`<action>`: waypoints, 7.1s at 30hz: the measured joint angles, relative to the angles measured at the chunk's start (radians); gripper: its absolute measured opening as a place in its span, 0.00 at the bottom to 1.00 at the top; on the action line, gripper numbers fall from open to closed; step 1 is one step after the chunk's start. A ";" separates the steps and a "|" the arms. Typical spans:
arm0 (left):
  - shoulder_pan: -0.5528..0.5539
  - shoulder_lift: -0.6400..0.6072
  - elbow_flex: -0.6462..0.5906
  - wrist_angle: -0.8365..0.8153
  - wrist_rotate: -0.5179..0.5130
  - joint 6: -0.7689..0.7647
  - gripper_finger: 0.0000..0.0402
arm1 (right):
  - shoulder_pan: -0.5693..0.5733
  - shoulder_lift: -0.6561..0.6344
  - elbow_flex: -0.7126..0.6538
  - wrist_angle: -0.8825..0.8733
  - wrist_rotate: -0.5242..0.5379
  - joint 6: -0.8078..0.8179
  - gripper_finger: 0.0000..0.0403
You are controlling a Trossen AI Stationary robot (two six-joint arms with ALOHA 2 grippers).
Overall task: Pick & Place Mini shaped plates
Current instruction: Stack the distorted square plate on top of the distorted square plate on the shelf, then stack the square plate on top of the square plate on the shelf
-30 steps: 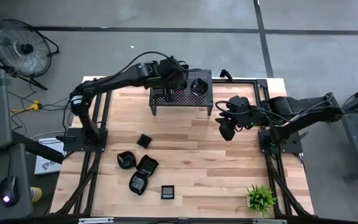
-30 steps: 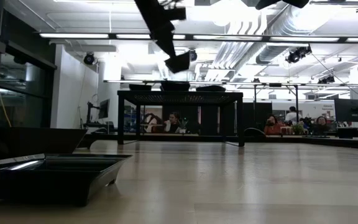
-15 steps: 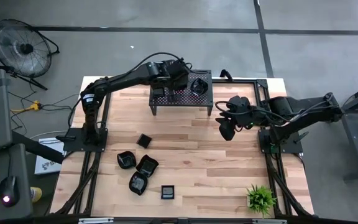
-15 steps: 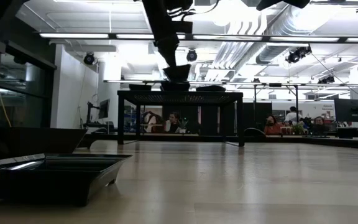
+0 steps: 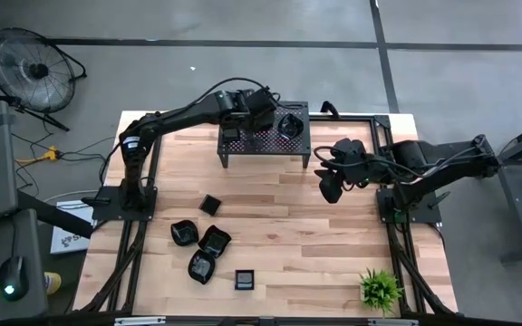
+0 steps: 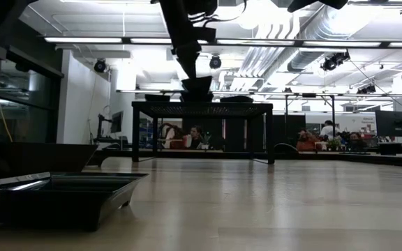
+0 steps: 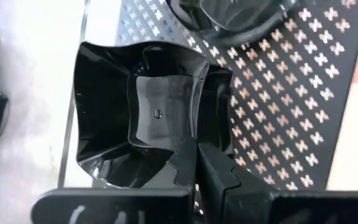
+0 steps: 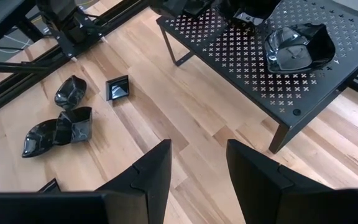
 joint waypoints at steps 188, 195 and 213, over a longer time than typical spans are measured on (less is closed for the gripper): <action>-0.507 -0.604 -1.336 0.496 0.246 0.088 0.29 | 0.000 0.000 0.000 -0.029 0.005 0.027 0.37; -0.507 -0.545 -1.335 0.497 0.251 0.087 0.29 | 0.000 0.000 0.000 -0.029 0.004 0.027 0.37; -0.507 -0.541 -1.329 0.488 0.247 0.061 0.27 | 0.000 0.000 0.000 -0.029 0.000 0.020 0.37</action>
